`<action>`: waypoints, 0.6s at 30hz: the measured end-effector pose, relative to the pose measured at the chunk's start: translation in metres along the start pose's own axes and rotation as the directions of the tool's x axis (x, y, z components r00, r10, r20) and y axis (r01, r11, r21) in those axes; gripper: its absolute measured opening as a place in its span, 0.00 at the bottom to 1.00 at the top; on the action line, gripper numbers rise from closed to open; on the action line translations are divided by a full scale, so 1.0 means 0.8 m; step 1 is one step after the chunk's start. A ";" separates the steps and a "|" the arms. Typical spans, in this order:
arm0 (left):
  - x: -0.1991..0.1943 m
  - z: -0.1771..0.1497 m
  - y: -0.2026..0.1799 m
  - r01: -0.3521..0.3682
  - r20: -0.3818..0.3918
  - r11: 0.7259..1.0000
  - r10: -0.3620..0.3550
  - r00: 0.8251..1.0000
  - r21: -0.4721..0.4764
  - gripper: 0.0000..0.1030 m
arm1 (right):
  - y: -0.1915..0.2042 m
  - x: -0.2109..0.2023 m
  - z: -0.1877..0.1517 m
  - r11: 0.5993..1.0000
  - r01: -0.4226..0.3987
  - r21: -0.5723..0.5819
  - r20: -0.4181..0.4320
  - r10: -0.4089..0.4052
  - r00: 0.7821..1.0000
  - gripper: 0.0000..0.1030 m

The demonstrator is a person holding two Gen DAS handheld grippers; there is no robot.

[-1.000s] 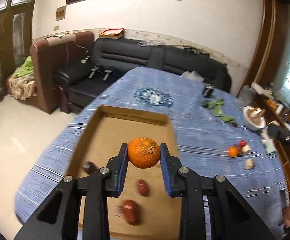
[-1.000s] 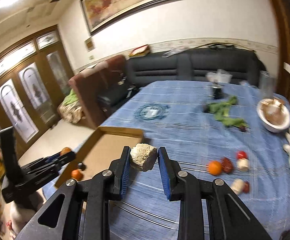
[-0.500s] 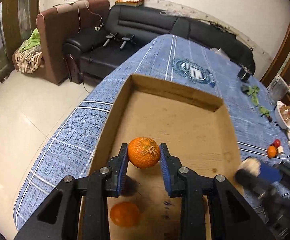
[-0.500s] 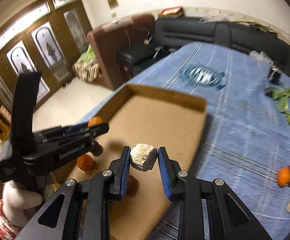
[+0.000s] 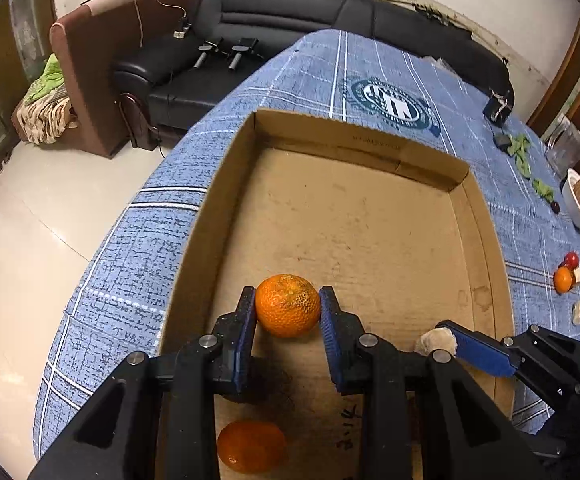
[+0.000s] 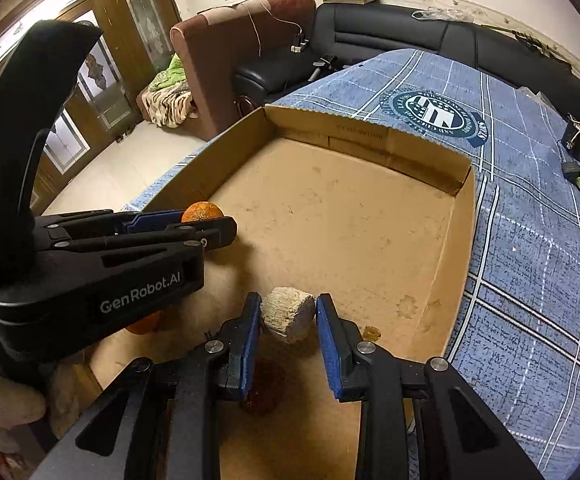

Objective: Organize fruits
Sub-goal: 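Carry the mandarin and yam piece into the box and open both tools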

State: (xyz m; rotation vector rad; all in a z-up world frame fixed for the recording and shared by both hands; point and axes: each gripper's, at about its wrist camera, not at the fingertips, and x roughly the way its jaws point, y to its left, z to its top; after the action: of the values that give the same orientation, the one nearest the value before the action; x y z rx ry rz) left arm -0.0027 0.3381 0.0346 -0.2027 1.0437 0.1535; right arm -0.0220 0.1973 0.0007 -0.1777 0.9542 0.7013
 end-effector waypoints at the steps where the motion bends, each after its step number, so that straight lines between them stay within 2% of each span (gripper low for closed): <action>1: 0.001 0.000 -0.001 -0.003 -0.006 1.000 0.003 1.000 0.005 0.30 | -0.001 0.001 0.000 1.000 0.001 0.004 0.001 -0.001 1.000 0.31; 6: -0.002 0.002 -0.001 -0.010 0.008 1.000 0.010 1.000 0.001 0.49 | -0.007 0.005 0.000 0.999 -0.020 0.034 -0.011 0.020 1.000 0.32; 12: -0.016 -0.002 0.001 -0.004 0.022 1.000 0.005 1.000 -0.019 0.50 | -0.007 -0.017 0.000 0.999 -0.018 0.032 0.029 0.017 0.999 0.38; 16: -0.051 -0.007 -0.002 0.006 0.090 0.999 -0.002 0.996 -0.038 0.50 | -0.013 -0.055 -0.004 0.999 -0.010 0.037 0.091 0.007 0.996 0.40; 18: -0.075 -0.014 -0.001 0.017 0.141 0.998 -0.009 0.990 -0.059 0.57 | -0.021 -0.074 -0.013 0.998 0.040 0.045 0.133 -0.046 0.990 0.40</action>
State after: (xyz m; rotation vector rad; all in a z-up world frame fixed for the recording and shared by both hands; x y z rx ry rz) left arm -0.0418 0.3329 0.0817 -0.2494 0.8979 0.1850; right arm -0.0417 0.1520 0.0393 -0.1119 0.8336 0.6443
